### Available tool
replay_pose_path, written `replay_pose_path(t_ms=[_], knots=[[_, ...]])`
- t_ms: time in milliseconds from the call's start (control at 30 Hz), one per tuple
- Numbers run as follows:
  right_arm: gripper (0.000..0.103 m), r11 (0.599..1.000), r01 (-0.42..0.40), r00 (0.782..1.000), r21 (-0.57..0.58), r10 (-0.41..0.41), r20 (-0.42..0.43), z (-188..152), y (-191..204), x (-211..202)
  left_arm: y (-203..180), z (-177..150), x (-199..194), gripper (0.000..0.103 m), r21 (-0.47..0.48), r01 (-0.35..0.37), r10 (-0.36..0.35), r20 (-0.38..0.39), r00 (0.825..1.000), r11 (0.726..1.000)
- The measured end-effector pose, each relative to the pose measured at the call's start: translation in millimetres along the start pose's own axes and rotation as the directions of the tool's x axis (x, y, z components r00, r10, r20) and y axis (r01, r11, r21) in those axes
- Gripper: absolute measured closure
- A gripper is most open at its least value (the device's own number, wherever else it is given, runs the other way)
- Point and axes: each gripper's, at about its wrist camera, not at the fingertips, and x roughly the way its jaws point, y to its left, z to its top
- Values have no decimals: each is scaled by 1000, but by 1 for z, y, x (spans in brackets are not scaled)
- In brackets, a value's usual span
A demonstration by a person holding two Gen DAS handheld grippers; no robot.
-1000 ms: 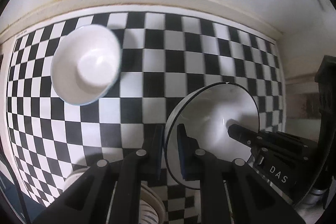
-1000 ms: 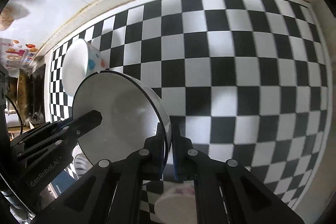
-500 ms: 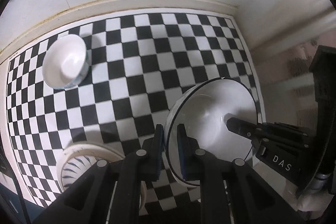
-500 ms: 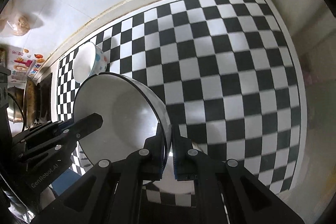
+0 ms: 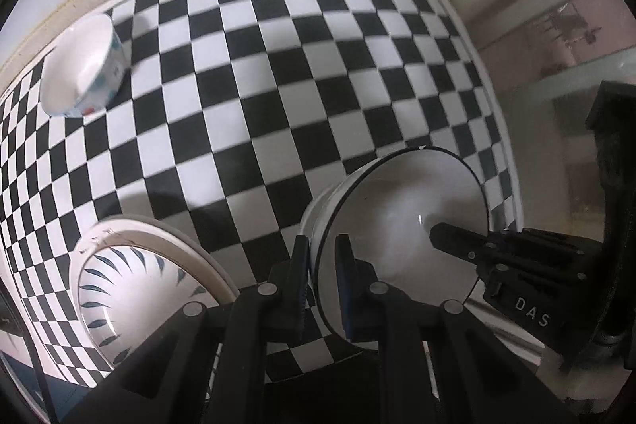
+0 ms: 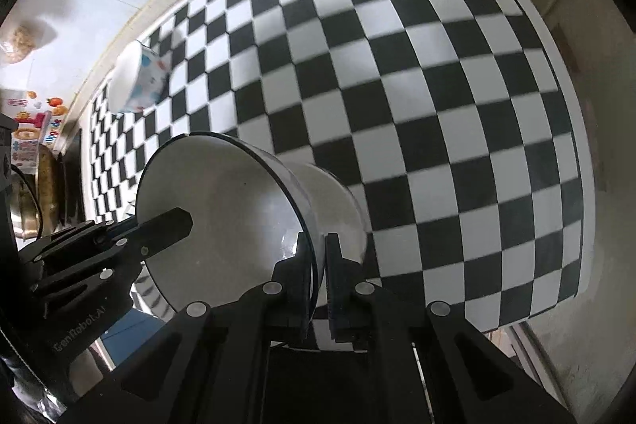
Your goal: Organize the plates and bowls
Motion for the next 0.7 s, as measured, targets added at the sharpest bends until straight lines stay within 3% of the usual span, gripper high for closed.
replay_pose_path(t_ms=[300,700], knots=[[95,999,30,999,10,-30,-42,-4,-11,28,-6,1,33,92,18,-53,54,-56,997,998],[95,997,69,995,-23,-71,-66,5,-1,41,-8,-2,40,92,19,-125,126,-63,990,992]])
